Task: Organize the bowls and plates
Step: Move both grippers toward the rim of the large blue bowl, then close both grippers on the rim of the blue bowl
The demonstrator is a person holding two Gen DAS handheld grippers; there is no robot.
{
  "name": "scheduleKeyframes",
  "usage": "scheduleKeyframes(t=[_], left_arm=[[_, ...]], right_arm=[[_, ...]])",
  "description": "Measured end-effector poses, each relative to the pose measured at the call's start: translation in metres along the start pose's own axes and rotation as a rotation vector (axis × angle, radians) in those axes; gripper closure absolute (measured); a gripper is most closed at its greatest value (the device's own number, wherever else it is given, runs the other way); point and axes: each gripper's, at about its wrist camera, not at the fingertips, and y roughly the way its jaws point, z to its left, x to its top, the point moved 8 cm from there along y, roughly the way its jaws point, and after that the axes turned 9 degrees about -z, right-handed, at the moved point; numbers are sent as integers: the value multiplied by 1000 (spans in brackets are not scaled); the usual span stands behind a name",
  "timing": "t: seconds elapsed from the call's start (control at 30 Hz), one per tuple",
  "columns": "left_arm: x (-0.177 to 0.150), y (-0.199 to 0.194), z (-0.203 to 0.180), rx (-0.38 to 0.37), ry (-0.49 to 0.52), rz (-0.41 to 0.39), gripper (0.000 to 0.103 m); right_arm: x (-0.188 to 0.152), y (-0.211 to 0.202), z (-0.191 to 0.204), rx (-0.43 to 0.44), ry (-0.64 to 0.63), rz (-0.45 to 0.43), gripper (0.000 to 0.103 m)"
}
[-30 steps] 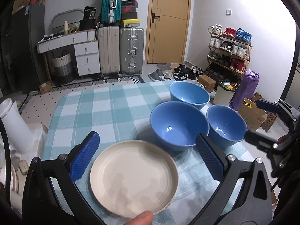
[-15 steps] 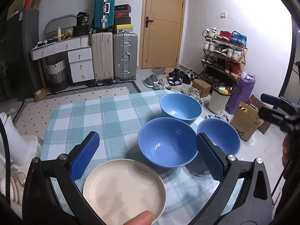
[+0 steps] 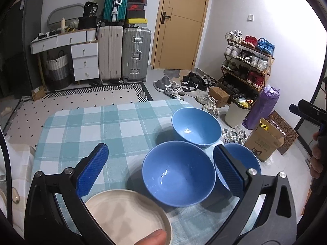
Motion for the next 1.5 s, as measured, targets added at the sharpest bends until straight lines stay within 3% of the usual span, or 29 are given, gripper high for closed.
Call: scheduleKeyframes(t=[0.43, 1.33, 1.5], left_arm=[[11, 87, -4, 20, -4, 57, 1], [-11, 234, 2, 55, 6, 211, 1], [-19, 255, -1, 49, 5, 237, 1]], right_arm=[[16, 44, -53, -44, 44, 51, 1], [-43, 173, -101, -140, 41, 239, 1], [-57, 194, -109, -155, 44, 278, 6]])
